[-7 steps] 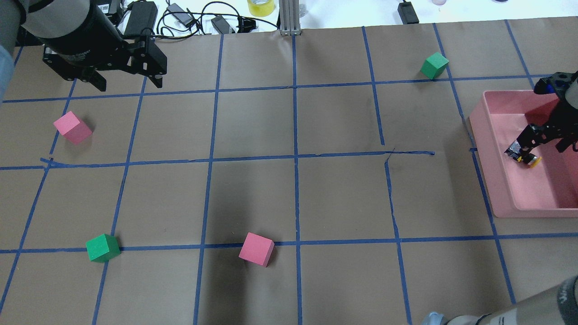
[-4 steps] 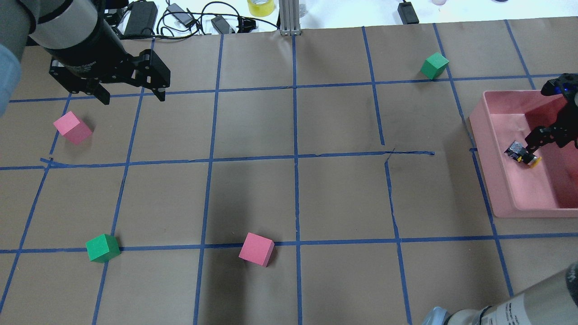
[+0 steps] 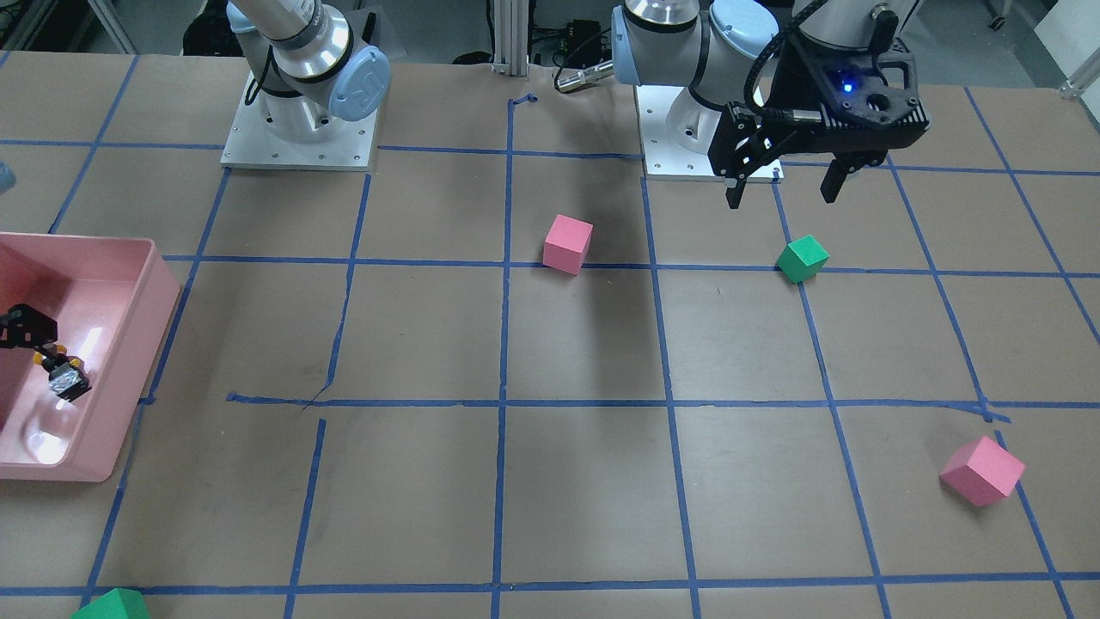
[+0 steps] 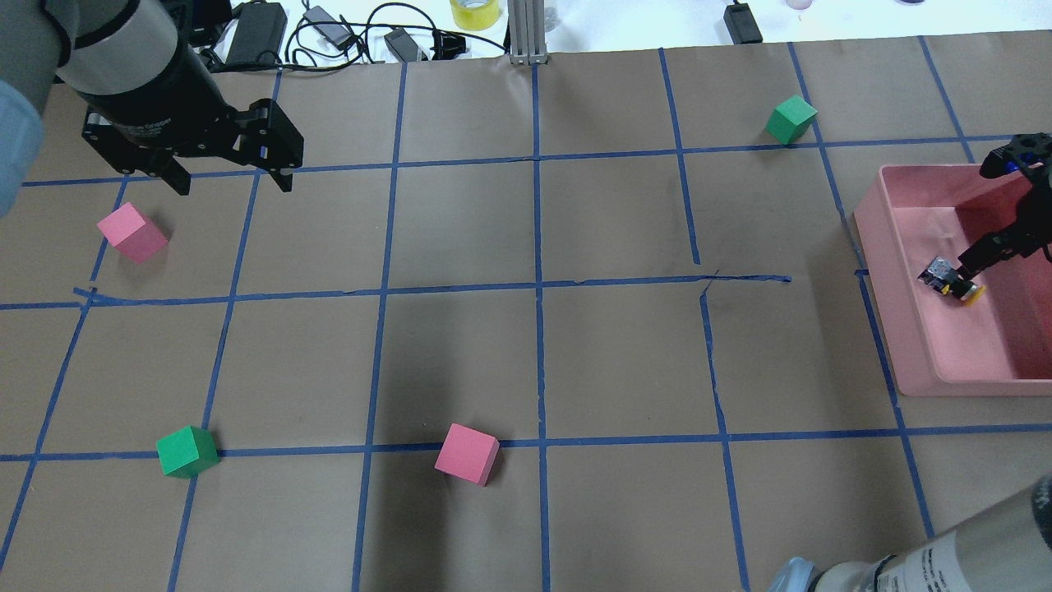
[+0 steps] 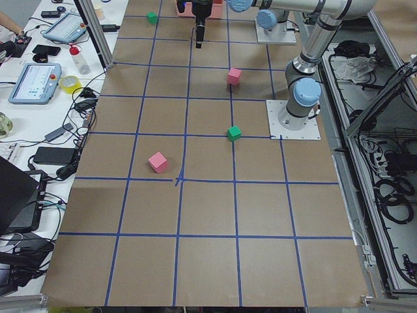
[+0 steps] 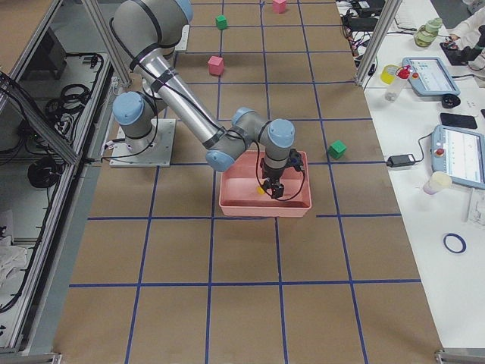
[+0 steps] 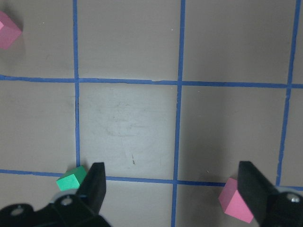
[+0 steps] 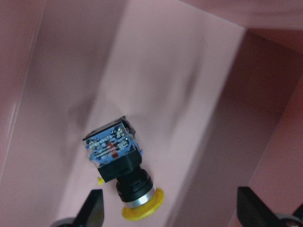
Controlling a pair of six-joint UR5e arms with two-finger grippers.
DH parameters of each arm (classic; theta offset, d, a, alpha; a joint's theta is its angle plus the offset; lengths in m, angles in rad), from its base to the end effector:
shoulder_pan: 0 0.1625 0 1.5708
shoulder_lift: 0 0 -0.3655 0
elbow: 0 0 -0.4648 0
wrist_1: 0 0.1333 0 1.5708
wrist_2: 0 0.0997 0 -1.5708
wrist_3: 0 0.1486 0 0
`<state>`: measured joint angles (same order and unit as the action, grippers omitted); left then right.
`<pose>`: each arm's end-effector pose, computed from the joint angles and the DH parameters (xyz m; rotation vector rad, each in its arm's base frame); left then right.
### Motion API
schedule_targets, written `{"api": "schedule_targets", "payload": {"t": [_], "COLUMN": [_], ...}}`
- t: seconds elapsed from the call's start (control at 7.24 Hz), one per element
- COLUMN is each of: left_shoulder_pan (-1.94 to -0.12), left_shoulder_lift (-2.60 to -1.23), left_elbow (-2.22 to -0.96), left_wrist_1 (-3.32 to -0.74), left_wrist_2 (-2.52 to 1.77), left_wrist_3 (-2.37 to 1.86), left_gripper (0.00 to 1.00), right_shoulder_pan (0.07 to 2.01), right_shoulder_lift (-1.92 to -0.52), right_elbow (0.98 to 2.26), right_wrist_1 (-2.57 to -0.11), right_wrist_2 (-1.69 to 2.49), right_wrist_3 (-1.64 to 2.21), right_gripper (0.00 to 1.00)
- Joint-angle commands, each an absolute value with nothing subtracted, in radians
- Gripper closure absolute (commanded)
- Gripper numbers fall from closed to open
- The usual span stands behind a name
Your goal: Align button upright
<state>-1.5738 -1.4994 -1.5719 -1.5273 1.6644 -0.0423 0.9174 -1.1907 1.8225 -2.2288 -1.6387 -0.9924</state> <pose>-0.1211 -0.5531 0.4240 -0.0680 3.0449 -0.1766 -0.2755 -0.5626 0.0818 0.5175 -3.0320 -0.0492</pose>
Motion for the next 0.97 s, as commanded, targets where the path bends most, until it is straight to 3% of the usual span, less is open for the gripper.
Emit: {"api": "schedule_targets", "payload": {"t": [0.0, 0.83], "left_shoulder_pan": [-1.571, -1.572], "left_shoulder_lift": [-1.502, -1.497], "left_elbow": [-1.572, -1.591], "left_wrist_1": [-1.5, -1.44], "left_wrist_2": [1.657, 1.586], "left_wrist_3": [-0.043, -0.035], "left_gripper": [0.0, 0.0], "right_shoulder_pan": [0.917, 0.917], "right_shoulder_lift": [-1.19, -1.164], "right_elbow": [1.818, 1.821], "right_wrist_1": [-2.23, -2.267], "right_wrist_2": [-1.643, -1.594], "right_wrist_3": [-1.043, -1.223], "right_gripper": [0.0, 0.0]}}
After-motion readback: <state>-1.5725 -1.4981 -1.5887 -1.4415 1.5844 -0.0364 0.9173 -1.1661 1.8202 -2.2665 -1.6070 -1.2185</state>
